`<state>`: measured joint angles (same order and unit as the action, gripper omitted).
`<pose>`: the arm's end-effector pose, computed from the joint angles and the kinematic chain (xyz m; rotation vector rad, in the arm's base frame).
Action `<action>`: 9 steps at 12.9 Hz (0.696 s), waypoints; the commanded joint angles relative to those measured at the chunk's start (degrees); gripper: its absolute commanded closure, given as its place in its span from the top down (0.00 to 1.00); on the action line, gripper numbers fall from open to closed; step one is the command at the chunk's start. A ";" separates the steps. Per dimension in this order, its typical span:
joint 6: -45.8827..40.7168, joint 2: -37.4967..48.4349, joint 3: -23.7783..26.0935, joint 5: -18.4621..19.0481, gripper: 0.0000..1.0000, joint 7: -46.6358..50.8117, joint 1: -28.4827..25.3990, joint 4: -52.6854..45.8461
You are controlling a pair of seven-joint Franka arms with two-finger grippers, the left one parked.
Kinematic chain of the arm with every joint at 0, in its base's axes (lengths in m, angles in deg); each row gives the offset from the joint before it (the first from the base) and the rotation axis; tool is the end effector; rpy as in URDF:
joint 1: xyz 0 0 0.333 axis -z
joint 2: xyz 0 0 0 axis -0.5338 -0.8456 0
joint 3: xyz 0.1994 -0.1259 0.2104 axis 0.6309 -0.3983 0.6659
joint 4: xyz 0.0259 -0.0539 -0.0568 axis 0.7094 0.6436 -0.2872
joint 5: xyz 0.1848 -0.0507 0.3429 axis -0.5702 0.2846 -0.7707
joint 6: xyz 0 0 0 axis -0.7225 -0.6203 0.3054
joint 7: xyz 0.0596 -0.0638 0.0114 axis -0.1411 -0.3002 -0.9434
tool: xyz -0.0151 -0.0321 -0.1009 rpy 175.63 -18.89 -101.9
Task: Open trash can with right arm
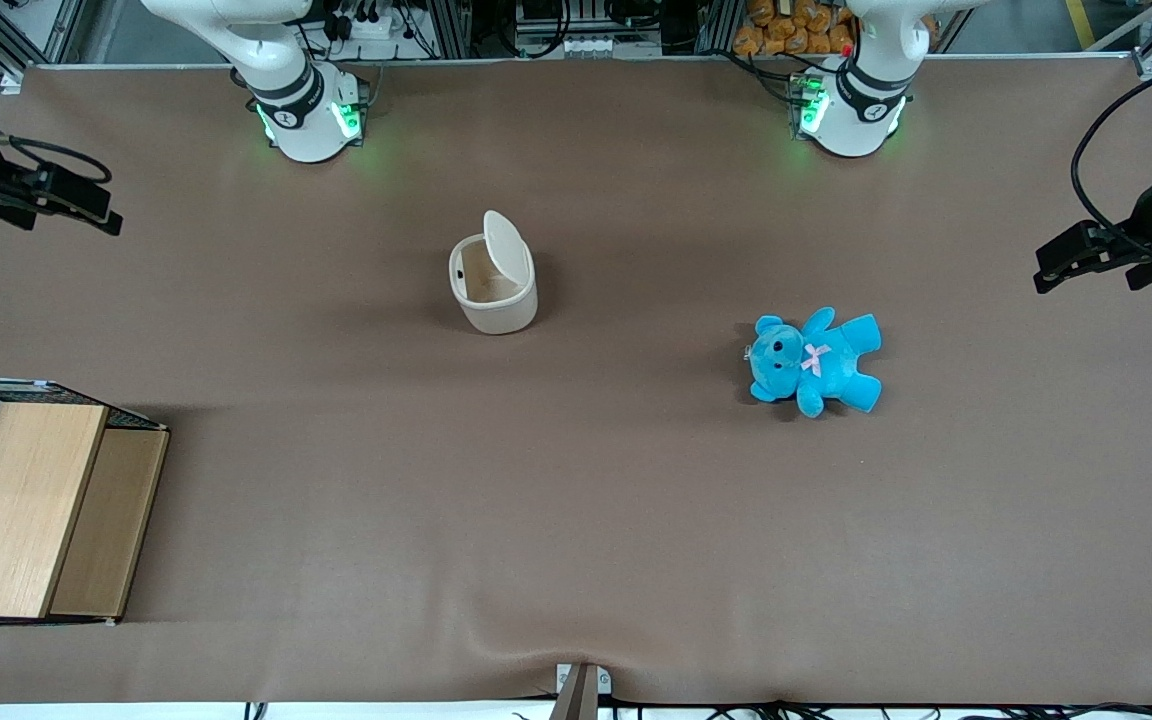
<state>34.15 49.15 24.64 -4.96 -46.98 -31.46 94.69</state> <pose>0.5269 0.0178 0.6549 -3.0881 0.1577 0.1770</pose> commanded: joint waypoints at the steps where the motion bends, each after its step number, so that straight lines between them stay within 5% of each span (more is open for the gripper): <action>1: 2.67 1.83 -0.07 1.43 1.00 -0.40 -0.10 3.08; 9: 5.48 0.68 -0.24 4.08 1.00 -1.20 0.17 1.58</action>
<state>38.74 49.66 24.32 -1.98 -47.26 -31.45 96.18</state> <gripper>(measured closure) 0.000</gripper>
